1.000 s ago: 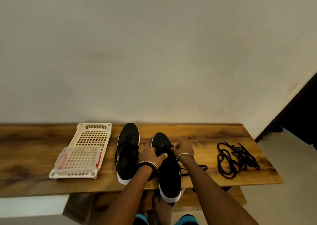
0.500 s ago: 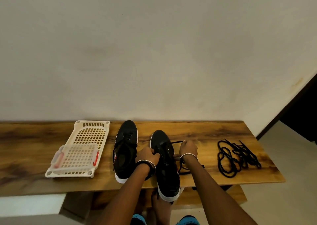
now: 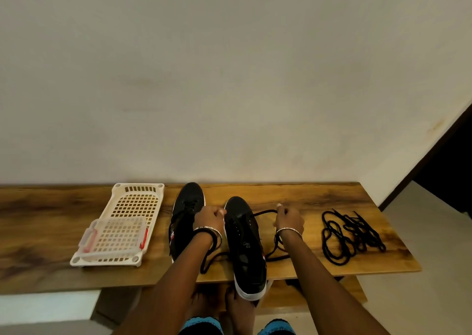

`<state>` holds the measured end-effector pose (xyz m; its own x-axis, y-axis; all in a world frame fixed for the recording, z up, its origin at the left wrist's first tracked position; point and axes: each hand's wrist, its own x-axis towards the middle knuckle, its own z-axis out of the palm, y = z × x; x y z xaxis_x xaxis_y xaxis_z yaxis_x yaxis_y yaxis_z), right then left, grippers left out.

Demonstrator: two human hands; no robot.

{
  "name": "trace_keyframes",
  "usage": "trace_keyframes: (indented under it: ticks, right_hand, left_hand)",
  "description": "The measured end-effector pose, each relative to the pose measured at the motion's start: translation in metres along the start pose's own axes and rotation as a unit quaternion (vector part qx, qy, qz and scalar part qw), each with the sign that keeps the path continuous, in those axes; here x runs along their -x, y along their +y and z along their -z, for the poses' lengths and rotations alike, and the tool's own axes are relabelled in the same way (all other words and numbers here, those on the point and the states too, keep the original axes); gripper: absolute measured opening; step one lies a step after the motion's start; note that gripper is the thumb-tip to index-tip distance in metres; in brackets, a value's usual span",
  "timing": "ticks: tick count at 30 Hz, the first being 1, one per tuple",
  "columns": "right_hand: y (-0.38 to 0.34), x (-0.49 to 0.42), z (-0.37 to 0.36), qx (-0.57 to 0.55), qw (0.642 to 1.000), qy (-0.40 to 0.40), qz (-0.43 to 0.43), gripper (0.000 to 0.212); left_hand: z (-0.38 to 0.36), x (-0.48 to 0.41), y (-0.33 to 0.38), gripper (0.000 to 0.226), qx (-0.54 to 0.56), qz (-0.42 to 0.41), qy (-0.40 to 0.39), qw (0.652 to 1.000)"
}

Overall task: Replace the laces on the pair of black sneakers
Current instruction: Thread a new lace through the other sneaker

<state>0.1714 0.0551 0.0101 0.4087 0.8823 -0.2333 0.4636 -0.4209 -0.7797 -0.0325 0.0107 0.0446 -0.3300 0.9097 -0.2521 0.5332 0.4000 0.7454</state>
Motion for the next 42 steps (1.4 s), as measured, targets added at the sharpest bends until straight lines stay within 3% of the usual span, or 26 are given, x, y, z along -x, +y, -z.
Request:
trace_keyframes:
  ticks: [3,5,12,17,25,29,37,42]
  right_hand:
    - [-0.032,0.010,0.034,0.023,0.992,0.070,0.101,0.028]
    - [-0.060,0.016,0.058,-0.033,0.982,0.098,0.158,0.024]
    - [-0.191,0.051,0.163,-0.252,0.914,0.070,0.311,0.036]
    - [-0.272,0.083,0.220,-0.319,0.884,-0.013,0.341,0.014]
    - [-0.344,0.124,0.266,-0.366,0.860,-0.051,0.353,0.012]
    - [-0.366,0.135,0.279,-0.361,0.866,-0.050,0.343,0.014]
    - [-0.390,0.148,0.288,-0.342,0.872,-0.048,0.347,0.017]
    - [-0.391,0.153,0.283,-0.327,0.874,-0.052,0.357,0.018]
  left_hand:
    - [0.029,0.002,0.027,0.028,0.098,-0.067,0.050,0.992]
    - [0.052,0.007,0.054,0.027,0.148,-0.102,0.075,0.981]
    - [0.155,0.034,0.169,0.042,0.217,-0.254,0.047,0.942]
    - [0.203,0.060,0.244,0.026,0.259,-0.302,0.039,0.917]
    - [0.233,0.104,0.315,0.011,0.366,-0.291,0.023,0.884]
    - [0.245,0.115,0.333,0.017,0.390,-0.295,0.014,0.872]
    - [0.261,0.132,0.355,0.028,0.356,-0.295,0.016,0.887]
    - [0.257,0.130,0.356,0.015,0.359,-0.291,-0.002,0.887]
